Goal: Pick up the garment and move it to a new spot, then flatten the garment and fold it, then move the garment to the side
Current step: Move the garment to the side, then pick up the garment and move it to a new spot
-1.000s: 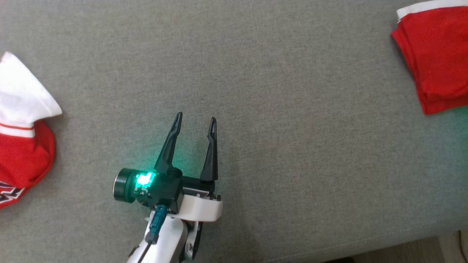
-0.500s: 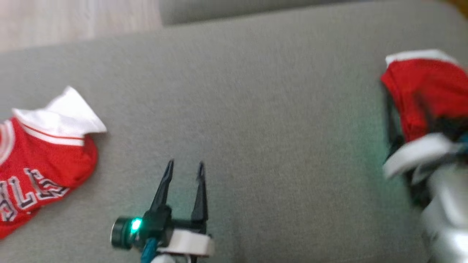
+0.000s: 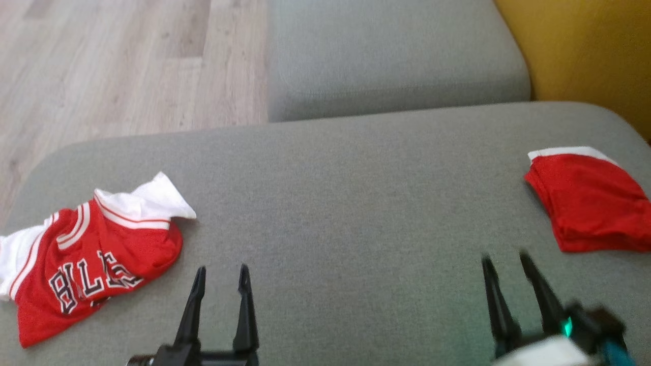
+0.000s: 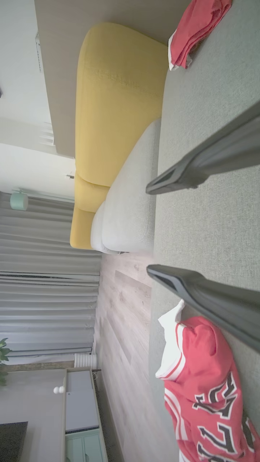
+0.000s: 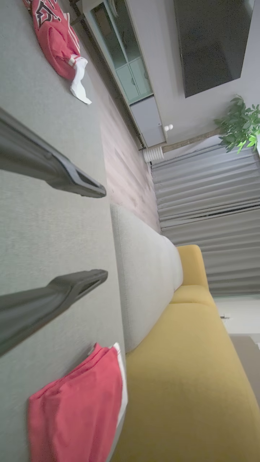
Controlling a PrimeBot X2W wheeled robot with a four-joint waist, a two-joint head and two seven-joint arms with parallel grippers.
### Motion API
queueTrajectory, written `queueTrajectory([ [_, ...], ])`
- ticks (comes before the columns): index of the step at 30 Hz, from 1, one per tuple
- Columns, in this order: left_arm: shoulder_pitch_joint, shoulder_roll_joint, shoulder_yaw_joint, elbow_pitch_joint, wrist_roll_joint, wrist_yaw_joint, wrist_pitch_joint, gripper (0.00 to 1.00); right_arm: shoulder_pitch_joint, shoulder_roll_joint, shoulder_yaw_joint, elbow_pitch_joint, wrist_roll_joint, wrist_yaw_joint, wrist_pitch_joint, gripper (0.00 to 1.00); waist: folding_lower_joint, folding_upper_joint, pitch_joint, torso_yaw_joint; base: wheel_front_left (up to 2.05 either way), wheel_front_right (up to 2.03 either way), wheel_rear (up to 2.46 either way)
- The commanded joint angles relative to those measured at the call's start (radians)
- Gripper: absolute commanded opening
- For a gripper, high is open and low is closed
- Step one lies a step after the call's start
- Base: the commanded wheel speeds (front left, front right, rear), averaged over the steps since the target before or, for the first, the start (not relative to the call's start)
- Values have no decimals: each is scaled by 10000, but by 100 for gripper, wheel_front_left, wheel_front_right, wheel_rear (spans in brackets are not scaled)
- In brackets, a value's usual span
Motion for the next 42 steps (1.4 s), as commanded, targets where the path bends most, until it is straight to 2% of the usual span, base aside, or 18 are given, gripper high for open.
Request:
queueTrajectory([
  [1,-103,-22,475,-483,207,-150,-51,100,165,-26,52,-330,-119,-7,-118,100,4,-1,-189,32,0,0,0],
  [3,373,-22,769,-509,360,-402,-51,100,678,17,38,-286,-256,-7,-118,100,4,-1,-292,-20,0,0,0],
  [7,632,-22,950,-381,482,-517,-51,100,828,54,62,-261,-269,-7,-119,100,4,-1,-362,-73,0,0,0],
  [31,607,-22,1110,77,581,-444,-51,100,734,103,195,-312,-327,-7,-120,100,4,-1,-354,51,0,0,0],
  [36,638,-22,1132,121,601,-451,-51,100,804,139,526,-250,-324,-7,-120,100,4,-1,-315,468,0,0,0],
  [42,554,-22,1182,19,524,-431,-51,100,850,274,753,-285,-222,-7,-120,100,4,-1,-52,1702,0,0,0],
])
